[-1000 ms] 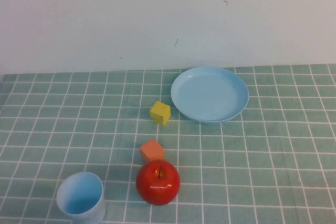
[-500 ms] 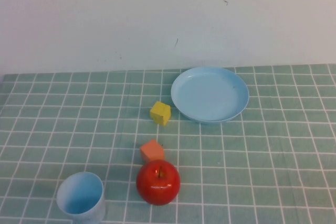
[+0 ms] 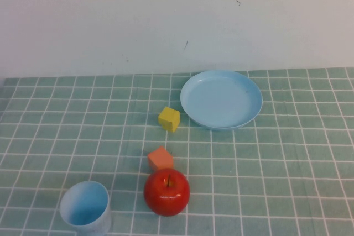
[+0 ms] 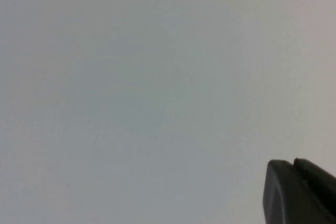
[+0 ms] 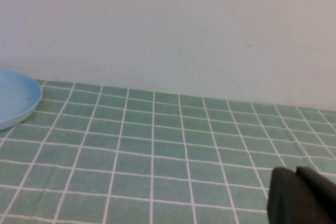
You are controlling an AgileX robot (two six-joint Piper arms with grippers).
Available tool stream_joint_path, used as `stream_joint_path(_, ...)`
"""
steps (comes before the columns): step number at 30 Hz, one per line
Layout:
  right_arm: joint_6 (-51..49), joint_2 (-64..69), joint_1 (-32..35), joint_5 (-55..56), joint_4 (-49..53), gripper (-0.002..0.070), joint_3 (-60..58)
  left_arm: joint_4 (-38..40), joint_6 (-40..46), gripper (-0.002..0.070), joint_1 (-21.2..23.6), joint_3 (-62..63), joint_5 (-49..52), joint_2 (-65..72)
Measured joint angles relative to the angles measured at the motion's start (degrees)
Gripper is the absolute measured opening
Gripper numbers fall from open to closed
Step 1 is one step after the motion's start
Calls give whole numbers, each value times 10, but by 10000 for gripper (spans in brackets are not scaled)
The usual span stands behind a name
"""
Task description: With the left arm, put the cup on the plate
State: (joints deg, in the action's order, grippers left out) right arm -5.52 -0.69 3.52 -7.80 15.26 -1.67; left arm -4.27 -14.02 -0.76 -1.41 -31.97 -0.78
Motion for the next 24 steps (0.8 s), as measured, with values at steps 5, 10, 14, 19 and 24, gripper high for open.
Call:
stream_joint_path(5, 0, 0, 0, 1, 0, -2, 0, -12, 0, -3, 0, 121, 224, 0)
stream_joint_path(10, 0, 0, 0, -18, 0, -2, 0, -18, 9, -3, 0, 273, 528, 27)
stream_joint_path(14, 0, 0, 0, -86, -3, -2, 0, 60, 6, -3, 0, 333, 667, 95)
stream_joint_path(19, 0, 0, 0, -126, -50, -2, 0, 161, 43, -3, 0, 316, 674, 191)
stream_joint_path(24, 0, 0, 0, -126, -105, -2, 0, 262, 108, -3, 0, 321, 672, 302)
